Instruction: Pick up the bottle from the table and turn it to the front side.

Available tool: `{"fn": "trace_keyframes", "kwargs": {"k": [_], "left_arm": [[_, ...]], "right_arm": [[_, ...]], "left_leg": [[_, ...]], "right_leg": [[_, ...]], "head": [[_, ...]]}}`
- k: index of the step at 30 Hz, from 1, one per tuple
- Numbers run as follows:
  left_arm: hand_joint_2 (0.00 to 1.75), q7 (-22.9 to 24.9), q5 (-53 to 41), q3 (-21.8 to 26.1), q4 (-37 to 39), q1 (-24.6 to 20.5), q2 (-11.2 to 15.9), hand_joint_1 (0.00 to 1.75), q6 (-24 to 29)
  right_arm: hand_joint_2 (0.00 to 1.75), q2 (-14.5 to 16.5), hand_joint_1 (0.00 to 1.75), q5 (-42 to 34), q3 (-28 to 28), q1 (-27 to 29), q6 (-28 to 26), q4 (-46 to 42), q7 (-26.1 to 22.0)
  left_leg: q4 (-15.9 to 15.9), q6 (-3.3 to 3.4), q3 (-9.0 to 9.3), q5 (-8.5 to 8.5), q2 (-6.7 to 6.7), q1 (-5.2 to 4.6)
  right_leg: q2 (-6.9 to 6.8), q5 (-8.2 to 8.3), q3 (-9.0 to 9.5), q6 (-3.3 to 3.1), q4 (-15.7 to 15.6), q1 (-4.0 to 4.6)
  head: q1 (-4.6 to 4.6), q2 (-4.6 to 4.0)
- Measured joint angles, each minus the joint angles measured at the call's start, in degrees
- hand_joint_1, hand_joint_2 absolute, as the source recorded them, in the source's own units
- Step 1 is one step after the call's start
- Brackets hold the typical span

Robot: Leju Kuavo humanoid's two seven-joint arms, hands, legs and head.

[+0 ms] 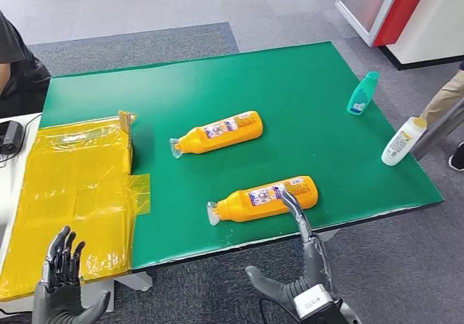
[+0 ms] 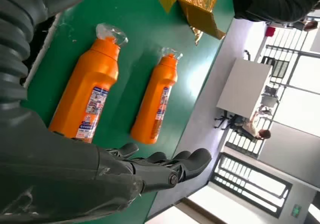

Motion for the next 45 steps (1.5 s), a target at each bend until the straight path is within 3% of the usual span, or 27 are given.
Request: {"fn": "trace_keyframes", "kwargs": {"k": [7,12,20,27,31,45], "left_arm": [[1.75,2.41,0.71,-1.38,0.0,-0.02,-0.19,0.0,0.89],[1.75,1.7,0.98,-1.36,0.0,0.18,0.08,0.0,-1.72],[1.75,1.0,-0.83,0.5,0.19,0.12,0.1,0.0,-4.89],[1.75,0.21,-3.94,2.15,1.5,-0.36,0.13,0.0,-5.08],[1.75,0.17,-4.44,2.96,4.0,-2.01,0.52,0.0,-5.08],[1.75,1.03,-3.41,3.15,10.52,-5.12,3.04,0.0,-3.79]], "right_arm": [[1.75,-0.08,0.0,-0.7,-0.01,-0.12,0.21,0.0,-0.68],[1.75,-0.37,0.0,-1.08,0.08,-0.53,0.71,0.02,-0.69],[1.75,-1.39,0.0,1.11,0.92,-0.96,1.14,0.42,2.93],[1.75,-3.8,0.0,12.15,2.49,-3.24,-0.38,0.66,15.25],[1.75,-6.76,0.0,17.18,3.33,-6.96,0.99,1.23,22.11],[1.75,-15.21,0.0,25.59,3.93,-18.39,8.07,9.29,30.04]], "left_leg": [[0.0,0.0,0.0,0.0,0.0,0.0],[0.0,0.0,0.0,0.0,0.0,0.0],[0.0,0.01,0.0,-0.01,0.0,0.0],[0.0,0.01,0.0,0.0,0.0,0.0],[0.0,0.03,0.01,0.04,0.0,0.0],[0.0,0.04,0.0,0.08,0.0,-0.01]], "right_leg": [[0.0,0.0,0.01,0.0,0.0,0.0],[0.0,0.0,0.02,0.0,0.0,0.0],[0.0,-0.01,0.02,-0.01,0.0,0.0],[0.0,0.01,0.03,0.01,0.0,0.0],[0.0,0.05,0.03,0.02,0.0,0.0],[0.0,0.09,0.04,0.04,0.0,-0.01]], "head": [[0.01,0.0],[0.01,0.0],[0.01,0.0],[0.01,0.0],[0.01,0.0],[0.02,0.0]]}}
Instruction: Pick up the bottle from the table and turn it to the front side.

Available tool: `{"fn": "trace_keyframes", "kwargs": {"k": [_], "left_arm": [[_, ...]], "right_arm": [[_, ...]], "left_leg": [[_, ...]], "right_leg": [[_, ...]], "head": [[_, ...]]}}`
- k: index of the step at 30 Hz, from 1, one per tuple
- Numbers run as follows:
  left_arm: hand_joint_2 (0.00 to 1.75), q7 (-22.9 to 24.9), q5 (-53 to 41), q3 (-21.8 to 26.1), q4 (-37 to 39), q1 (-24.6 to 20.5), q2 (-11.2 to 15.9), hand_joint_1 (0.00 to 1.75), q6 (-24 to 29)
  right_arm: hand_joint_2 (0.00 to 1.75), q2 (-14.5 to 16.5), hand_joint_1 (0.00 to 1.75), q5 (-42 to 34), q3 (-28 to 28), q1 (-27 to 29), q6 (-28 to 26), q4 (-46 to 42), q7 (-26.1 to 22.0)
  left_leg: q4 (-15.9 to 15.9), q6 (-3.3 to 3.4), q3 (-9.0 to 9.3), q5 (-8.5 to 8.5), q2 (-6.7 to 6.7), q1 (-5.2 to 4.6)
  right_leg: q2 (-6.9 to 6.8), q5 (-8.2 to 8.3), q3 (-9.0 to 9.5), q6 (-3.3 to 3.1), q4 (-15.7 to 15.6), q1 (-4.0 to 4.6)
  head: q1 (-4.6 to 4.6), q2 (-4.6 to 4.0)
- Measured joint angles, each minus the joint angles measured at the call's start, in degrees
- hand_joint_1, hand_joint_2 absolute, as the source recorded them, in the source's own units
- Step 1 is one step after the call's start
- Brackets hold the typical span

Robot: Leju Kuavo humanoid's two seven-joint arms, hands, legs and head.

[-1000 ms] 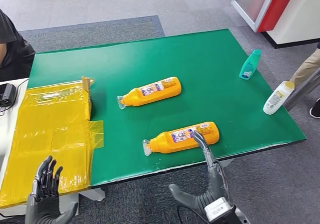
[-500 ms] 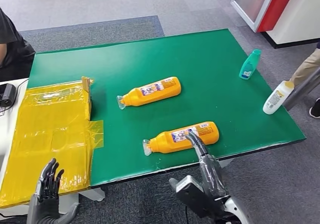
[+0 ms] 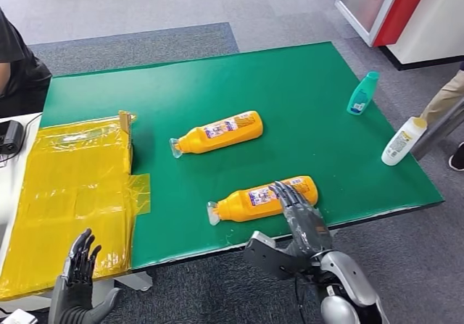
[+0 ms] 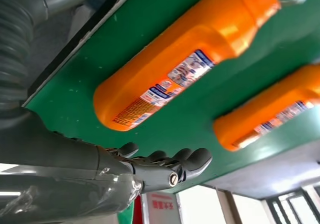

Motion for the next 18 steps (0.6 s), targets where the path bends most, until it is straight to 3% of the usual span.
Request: {"fn": "trace_keyframes", "kwargs": {"k": [11,18], "left_arm": [[1.75,1.01,3.12,-5.61,4.22,-3.65,4.61,0.0,5.5],[1.75,1.08,3.98,-8.03,5.61,-4.0,6.39,0.0,6.77]], "right_arm": [[1.75,-3.96,0.0,3.83,2.37,-13.69,5.25,15.28,4.2],[1.75,-4.85,0.0,6.04,3.19,-17.19,5.74,20.07,5.2]], "left_leg": [[0.0,0.01,-0.01,0.16,0.0,0.0],[0.0,0.02,-0.03,0.15,0.0,0.0]], "right_leg": [[0.0,0.14,-0.01,0.03,0.0,0.0],[0.0,0.14,-0.03,0.04,0.0,0.0]], "head": [[-0.02,0.0],[-0.01,0.0]]}}
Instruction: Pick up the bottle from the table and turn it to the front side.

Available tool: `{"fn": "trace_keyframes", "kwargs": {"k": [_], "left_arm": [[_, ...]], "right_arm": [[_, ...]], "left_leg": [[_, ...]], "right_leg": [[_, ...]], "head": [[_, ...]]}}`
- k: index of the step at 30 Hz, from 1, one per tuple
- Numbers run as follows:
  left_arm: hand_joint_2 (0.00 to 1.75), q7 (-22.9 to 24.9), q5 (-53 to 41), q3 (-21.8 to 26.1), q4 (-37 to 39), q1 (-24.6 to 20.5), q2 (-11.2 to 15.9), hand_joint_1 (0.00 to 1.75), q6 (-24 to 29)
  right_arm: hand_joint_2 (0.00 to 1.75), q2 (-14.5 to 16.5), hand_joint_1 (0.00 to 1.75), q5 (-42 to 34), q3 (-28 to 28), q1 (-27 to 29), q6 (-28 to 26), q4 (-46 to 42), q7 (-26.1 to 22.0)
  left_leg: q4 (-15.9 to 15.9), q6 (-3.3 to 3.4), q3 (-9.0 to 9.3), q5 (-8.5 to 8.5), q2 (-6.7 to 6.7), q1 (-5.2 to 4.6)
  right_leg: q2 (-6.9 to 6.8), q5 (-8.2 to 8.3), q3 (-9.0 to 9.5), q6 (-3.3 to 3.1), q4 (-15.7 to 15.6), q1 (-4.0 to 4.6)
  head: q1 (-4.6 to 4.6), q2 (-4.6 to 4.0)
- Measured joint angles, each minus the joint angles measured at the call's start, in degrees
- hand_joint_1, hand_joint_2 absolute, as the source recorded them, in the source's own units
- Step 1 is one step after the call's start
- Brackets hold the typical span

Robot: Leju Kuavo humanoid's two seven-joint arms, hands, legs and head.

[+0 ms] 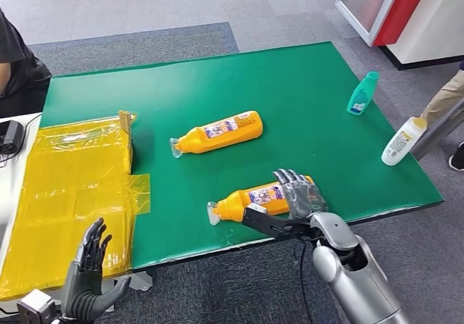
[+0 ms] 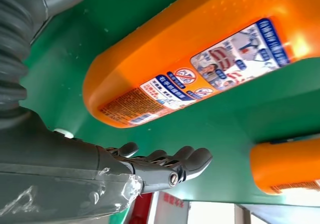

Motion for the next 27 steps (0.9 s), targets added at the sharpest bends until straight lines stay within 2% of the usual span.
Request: {"fn": "trace_keyframes", "kwargs": {"k": [14,27], "left_arm": [[1.75,-0.87,0.8,-2.6,2.61,-0.62,1.91,0.0,1.19],[1.75,-1.01,1.19,-4.72,4.09,-0.86,2.6,0.0,2.96]], "right_arm": [[1.75,-3.82,0.0,4.04,0.69,-3.9,3.22,7.98,-0.44],[1.75,-4.16,0.0,8.13,1.76,-6.37,1.31,12.14,-1.87]], "left_leg": [[0.0,0.01,0.0,0.01,-0.01,0.0],[0.0,0.02,-0.01,0.03,-0.02,0.0]], "right_leg": [[0.0,0.02,0.01,0.02,0.0,0.0],[-0.01,0.03,0.02,0.01,0.0,0.0]], "head": [[-0.01,0.0],[0.0,0.0]]}}
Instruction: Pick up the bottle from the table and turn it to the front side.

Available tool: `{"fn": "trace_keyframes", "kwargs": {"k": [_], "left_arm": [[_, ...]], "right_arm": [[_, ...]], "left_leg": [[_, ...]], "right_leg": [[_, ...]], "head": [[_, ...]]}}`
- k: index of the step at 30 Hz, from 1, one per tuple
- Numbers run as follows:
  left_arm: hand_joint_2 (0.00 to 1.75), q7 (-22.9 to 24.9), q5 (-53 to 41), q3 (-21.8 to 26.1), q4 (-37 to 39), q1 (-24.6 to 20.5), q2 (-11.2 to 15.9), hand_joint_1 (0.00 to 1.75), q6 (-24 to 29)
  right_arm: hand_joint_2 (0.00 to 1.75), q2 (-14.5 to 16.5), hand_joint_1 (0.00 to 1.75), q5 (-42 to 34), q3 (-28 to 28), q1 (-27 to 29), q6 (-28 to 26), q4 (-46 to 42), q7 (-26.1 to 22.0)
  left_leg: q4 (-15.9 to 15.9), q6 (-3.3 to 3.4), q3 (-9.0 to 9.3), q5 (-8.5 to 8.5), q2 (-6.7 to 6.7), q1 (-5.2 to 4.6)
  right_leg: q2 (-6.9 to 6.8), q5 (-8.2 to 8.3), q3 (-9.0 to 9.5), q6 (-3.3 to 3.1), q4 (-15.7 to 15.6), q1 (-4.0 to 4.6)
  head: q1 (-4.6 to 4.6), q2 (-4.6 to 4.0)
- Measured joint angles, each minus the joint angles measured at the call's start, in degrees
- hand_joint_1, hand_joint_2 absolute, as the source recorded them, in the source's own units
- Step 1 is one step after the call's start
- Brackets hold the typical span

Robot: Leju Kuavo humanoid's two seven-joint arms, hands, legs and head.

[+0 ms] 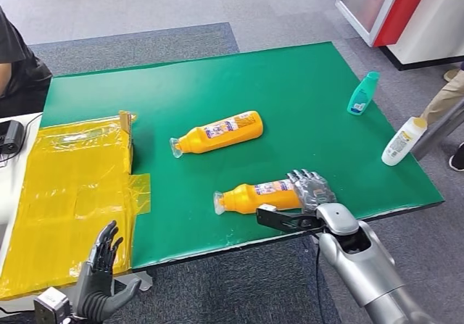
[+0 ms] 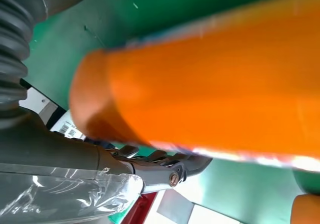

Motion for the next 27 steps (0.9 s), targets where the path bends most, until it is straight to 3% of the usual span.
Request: {"fn": "trace_keyframes", "kwargs": {"k": [16,17,20,21,27], "left_arm": [[1.75,-0.3,-0.14,-0.29,0.65,0.93,0.13,0.0,0.66],[1.75,-0.31,-0.15,-0.29,0.68,0.97,0.13,0.0,0.67],[1.75,-0.42,-0.21,-0.29,0.74,1.02,0.13,0.0,0.59],[1.75,-0.47,-0.25,-0.28,0.74,1.0,0.13,0.0,0.51],[1.75,-0.04,-0.44,-0.29,0.79,0.2,0.14,0.0,0.12]], "right_arm": [[1.75,1.34,0.01,0.91,0.97,-0.86,-2.32,0.98,-1.22],[1.75,1.38,0.17,0.92,0.97,-0.86,-2.33,1.01,-1.24],[1.75,1.43,1.44,0.89,0.97,-0.86,-2.27,1.25,-1.5],[1.75,1.45,1.71,0.87,0.97,-0.87,-2.19,1.4,-1.67],[1.75,1.54,1.75,-0.36,1.14,-1.72,-0.51,2.8,-2.34]], "left_leg": [[0.0,0.0,-0.01,0.0,-0.01,0.0],[0.0,0.0,0.0,0.0,-0.01,0.0],[0.0,0.0,0.0,0.0,-0.01,0.0],[0.0,0.0,0.0,0.0,-0.01,0.0],[0.0,0.0,0.02,0.01,0.0,0.0]], "right_leg": [[0.0,0.0,-0.01,0.0,0.0,0.0],[0.0,0.0,-0.01,0.0,0.0,0.0],[0.0,0.0,-0.01,0.0,0.0,0.0],[0.0,0.0,-0.01,0.0,0.0,0.0],[0.0,0.0,-0.01,-0.01,0.0,0.0]], "head": [[0.0,0.0],[0.0,0.0],[-0.01,0.0],[-0.01,0.0],[0.0,0.0]]}}
